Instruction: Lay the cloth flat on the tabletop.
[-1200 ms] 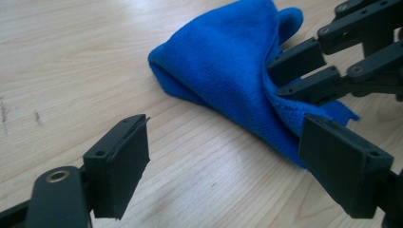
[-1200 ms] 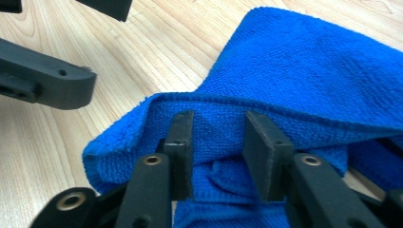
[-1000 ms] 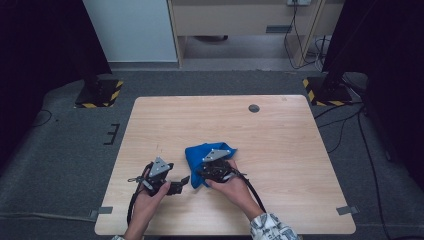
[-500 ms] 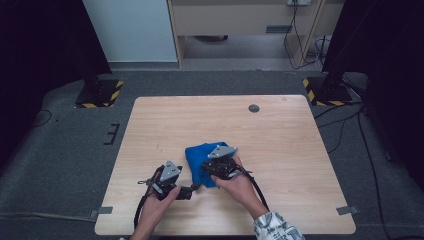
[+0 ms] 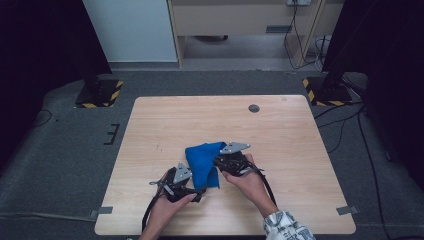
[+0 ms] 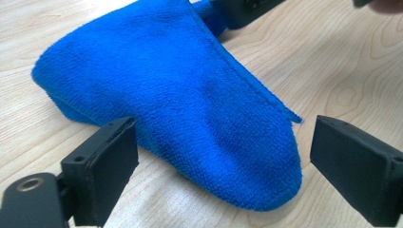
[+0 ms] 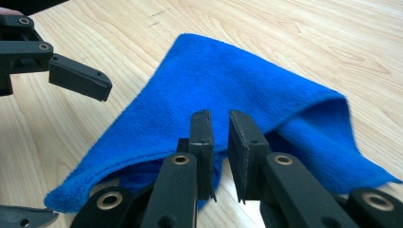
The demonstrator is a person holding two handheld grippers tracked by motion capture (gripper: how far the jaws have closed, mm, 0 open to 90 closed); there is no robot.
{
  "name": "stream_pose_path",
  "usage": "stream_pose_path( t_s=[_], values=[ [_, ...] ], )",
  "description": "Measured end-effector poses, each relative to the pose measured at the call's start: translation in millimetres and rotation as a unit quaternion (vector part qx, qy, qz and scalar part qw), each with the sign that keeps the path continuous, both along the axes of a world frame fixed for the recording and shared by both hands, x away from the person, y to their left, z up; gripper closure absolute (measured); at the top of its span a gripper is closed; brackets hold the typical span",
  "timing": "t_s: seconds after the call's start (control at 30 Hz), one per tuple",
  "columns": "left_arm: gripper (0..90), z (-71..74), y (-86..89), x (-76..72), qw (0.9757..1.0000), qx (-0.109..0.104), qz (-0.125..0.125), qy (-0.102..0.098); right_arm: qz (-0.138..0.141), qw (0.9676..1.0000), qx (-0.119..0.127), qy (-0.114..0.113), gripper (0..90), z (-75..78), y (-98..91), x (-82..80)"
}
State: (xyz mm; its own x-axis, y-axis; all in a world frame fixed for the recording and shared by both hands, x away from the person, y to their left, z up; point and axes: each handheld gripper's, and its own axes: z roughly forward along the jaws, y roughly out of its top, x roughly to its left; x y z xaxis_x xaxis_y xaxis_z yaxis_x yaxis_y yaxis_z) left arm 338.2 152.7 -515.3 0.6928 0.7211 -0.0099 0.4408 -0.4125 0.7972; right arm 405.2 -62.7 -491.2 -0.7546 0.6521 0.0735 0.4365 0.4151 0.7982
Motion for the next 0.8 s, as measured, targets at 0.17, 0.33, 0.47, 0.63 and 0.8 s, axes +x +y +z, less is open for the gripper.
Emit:
stream_pose_path(
  t_s=[0.17,0.33,0.47,0.63,0.8],
  values=[
    [38.7,-2.5,-1.0,2.2,0.9997,0.024,0.002,0.000,-0.010,0.9999,-0.004,-0.001,79.3,-1.7,-12.2,0.8],
    [61.4,-0.8,6.0,5.9,0.9998,0.014,0.006,0.012,-0.025,0.9996,-0.014,0.000,78.3,-5.5,-23.6,2.4],
    [74.3,1.4,13.3,6.4,0.9998,0.000,0.014,0.016,-0.044,0.9987,-0.023,0.002,74.9,-8.4,-31.5,4.9],
    [83.3,6.6,22.7,6.8,0.9993,-0.019,0.032,0.009,-0.064,0.9972,-0.038,0.007,66.8,-14.4,-36.7,8.1],
    [84.6,11.3,33.9,7.1,0.9974,-0.037,0.061,-0.001,-0.083,0.9955,-0.044,0.015,56.8,-20.3,-38.1,10.3]
  ],
)
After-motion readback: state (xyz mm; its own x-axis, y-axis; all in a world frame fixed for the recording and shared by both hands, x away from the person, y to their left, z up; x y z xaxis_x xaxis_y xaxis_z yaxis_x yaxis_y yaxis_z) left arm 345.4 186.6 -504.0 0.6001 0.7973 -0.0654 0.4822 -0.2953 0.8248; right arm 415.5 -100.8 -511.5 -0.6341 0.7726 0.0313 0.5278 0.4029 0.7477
